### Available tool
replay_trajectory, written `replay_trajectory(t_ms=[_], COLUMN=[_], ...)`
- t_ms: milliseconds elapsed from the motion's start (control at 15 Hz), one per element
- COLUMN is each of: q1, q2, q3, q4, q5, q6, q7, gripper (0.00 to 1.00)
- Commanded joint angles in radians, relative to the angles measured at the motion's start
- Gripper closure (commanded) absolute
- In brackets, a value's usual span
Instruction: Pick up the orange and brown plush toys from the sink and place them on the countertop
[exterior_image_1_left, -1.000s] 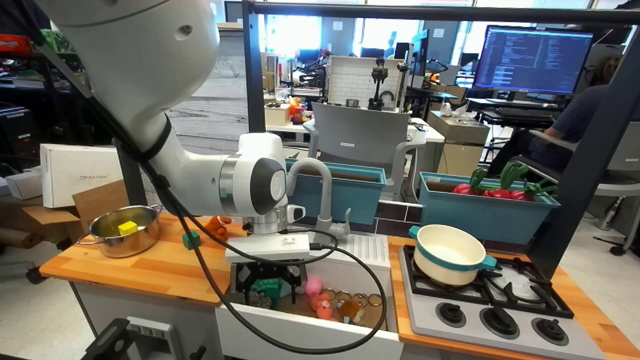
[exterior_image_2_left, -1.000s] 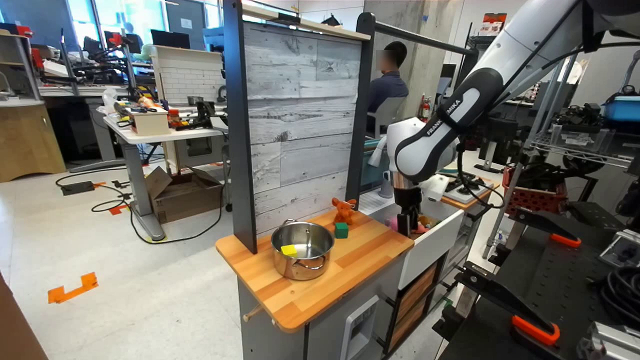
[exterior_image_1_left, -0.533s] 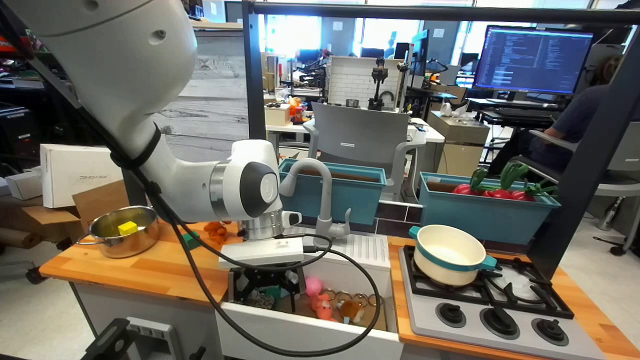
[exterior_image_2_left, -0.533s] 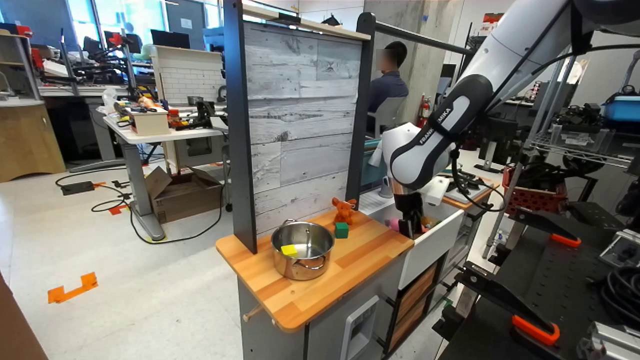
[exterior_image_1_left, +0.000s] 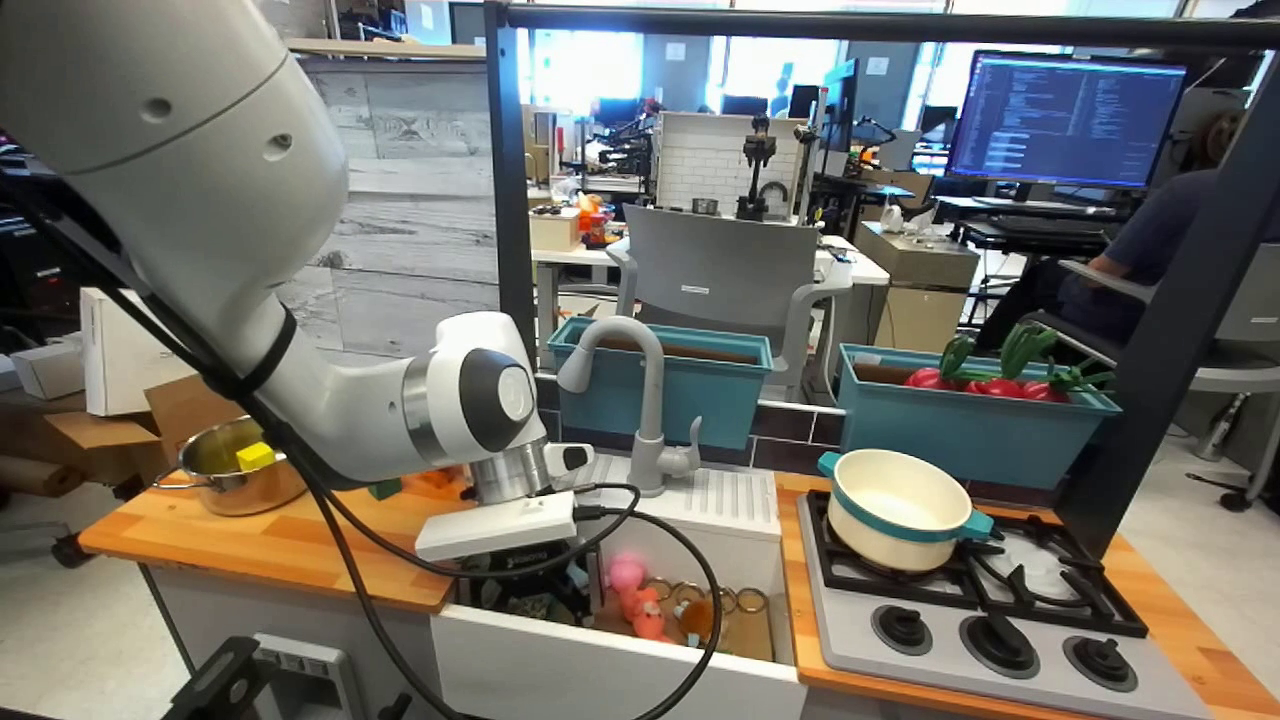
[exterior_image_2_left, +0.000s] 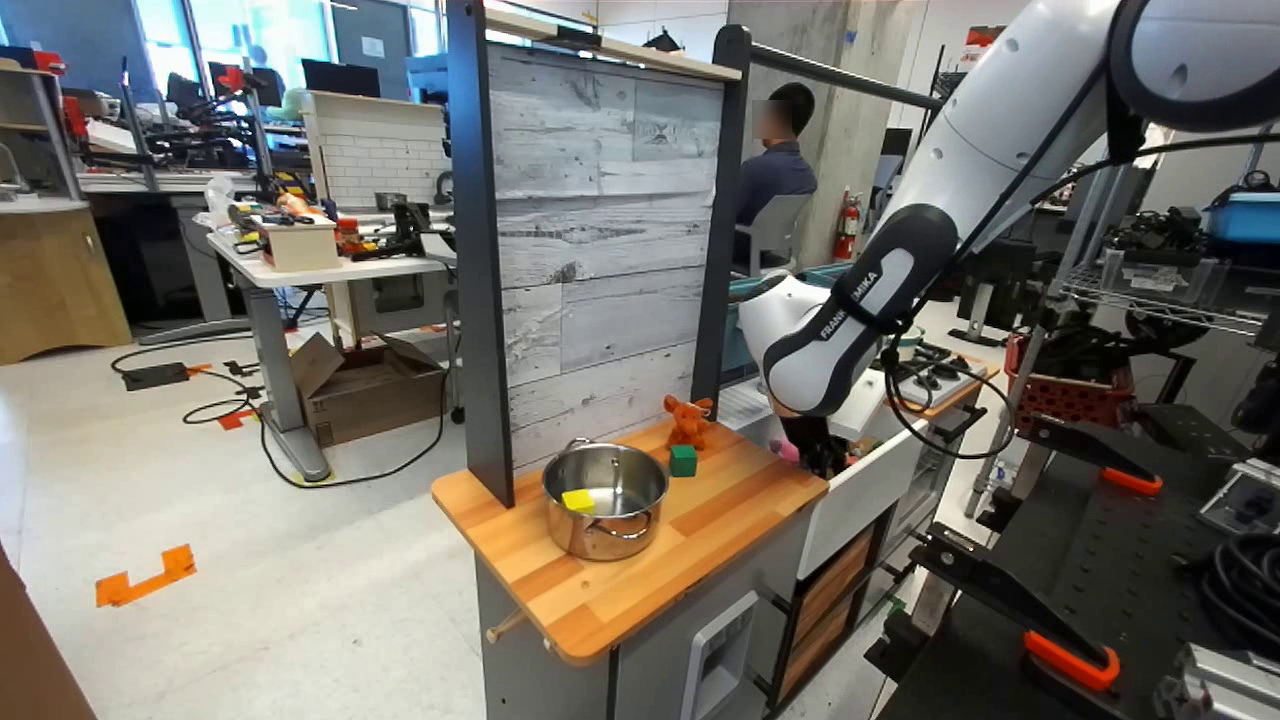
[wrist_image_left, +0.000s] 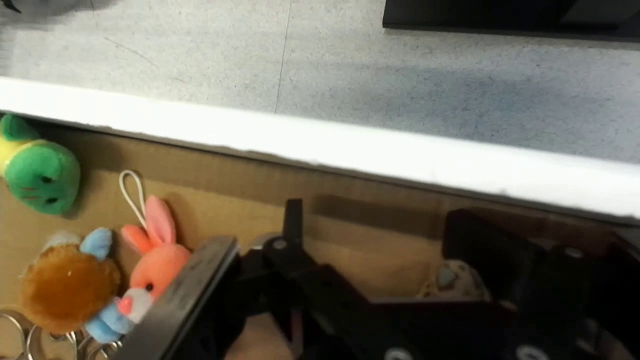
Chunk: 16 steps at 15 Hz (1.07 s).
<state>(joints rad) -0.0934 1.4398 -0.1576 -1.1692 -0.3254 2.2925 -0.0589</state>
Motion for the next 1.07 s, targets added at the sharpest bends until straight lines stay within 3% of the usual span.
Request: replay_trajectory(t_ms=[0, 133, 400, 1000], q1=[0.019, 0.018, -0.003, -0.049], q2=[0.063, 0.065, -0.007, -0.28], q3=[-0.005, -0.003, 0.027, 0.066], q4=[0.097, 0.115, 0.043, -0.358], q5=[0.039, 0.039, 0.02, 0.011], q6=[-0.076, -0.091, -0.043, 0.199], q7=[0.014, 0.016, 0.023, 0.015], gripper=[0.58, 0.73, 1.0, 0.99])
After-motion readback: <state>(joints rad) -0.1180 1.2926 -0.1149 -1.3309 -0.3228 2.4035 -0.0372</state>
